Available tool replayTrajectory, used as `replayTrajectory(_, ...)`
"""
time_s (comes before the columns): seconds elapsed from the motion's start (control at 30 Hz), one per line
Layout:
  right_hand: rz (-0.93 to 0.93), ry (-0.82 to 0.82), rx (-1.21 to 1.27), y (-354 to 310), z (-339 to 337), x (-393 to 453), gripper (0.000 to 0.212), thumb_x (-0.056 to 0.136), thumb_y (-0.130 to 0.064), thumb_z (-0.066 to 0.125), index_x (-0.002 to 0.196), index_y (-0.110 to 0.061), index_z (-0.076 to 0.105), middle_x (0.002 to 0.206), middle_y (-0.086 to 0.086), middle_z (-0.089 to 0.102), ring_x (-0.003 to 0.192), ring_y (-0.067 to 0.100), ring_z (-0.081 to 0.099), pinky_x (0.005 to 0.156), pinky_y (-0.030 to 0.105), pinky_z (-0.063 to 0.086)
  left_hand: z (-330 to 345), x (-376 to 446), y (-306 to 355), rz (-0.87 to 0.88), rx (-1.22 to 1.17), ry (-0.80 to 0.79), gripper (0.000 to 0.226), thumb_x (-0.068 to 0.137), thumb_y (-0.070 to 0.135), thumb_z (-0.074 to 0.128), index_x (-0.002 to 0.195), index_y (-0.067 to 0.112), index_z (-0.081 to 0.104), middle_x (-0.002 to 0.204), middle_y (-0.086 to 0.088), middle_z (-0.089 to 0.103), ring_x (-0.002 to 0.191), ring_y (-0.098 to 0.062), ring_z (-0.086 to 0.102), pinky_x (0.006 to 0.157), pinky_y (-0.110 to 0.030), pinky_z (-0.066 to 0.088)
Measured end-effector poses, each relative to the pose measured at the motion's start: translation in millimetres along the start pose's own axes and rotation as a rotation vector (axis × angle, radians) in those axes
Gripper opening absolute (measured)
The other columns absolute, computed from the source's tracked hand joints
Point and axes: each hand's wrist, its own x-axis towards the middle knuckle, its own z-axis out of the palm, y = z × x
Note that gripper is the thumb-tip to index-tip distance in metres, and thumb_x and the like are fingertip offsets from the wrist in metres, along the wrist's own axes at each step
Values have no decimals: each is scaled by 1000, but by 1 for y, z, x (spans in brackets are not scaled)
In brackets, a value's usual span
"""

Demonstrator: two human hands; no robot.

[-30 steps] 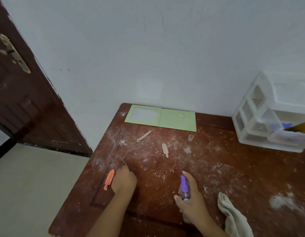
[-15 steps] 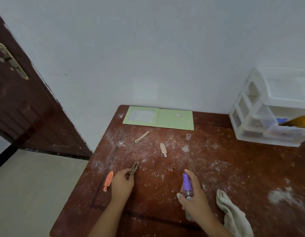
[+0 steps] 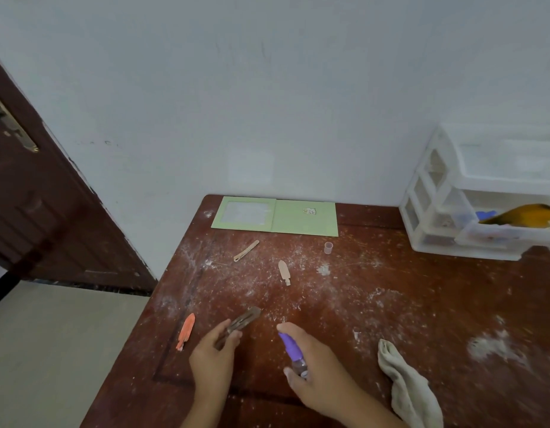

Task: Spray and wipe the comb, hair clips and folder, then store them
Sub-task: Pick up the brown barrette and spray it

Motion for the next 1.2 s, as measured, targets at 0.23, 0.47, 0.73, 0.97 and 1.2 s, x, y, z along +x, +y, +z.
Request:
replayTrajectory(0.23, 2, -38, -131, 1, 11, 1, 59, 88, -13, 49, 137, -33, 22, 94, -12, 39, 63, 1, 43, 58, 8, 33, 6, -28, -10, -192, -252, -182, 26, 80, -11, 59, 105, -9, 60, 68, -9, 66, 60, -16, 64, 52, -10, 52)
replayTrajectory(0.47, 41, -63, -180, 6, 19, -13, 60, 89, -9, 45, 139, -32, 20, 129, 1, 44, 82, 7, 46, 74, 17, 39, 11, -57, -9, -274, -329, -255, 27, 85, -7, 53, 111, -3, 58, 75, -15, 62, 54, -8, 66, 52, -10, 53)
replayTrajectory(0.73, 88, -1, -178, 19, 25, -25, 57, 85, -8, 45, 135, -28, 25, 114, -2, 49, 69, 1, 44, 65, 14, 35, 21, -68, -5, -298, -343, -266, 28, 88, -7, 49, 114, -4, 59, 76, -8, 63, 56, -9, 66, 54, -11, 54)
replayTrajectory(0.97, 82, -22, -236, 18, 19, -31, 56, 90, -14, 46, 137, -30, 22, 130, -2, 42, 94, 11, 54, 83, 24, 42, 24, -72, -2, -284, -348, -288, 15, 85, -8, 53, 96, 0, 61, 74, -10, 61, 66, -17, 66, 52, -11, 52)
replayTrajectory(1.2, 82, -24, -264, 16, 14, -29, 55, 90, -12, 44, 137, -28, 22, 136, -2, 37, 103, 16, 53, 79, 20, 39, 21, -76, 3, -180, -292, -319, 27, 80, -13, 57, 80, 14, 62, 74, -6, 62, 55, -3, 67, 53, -11, 52)
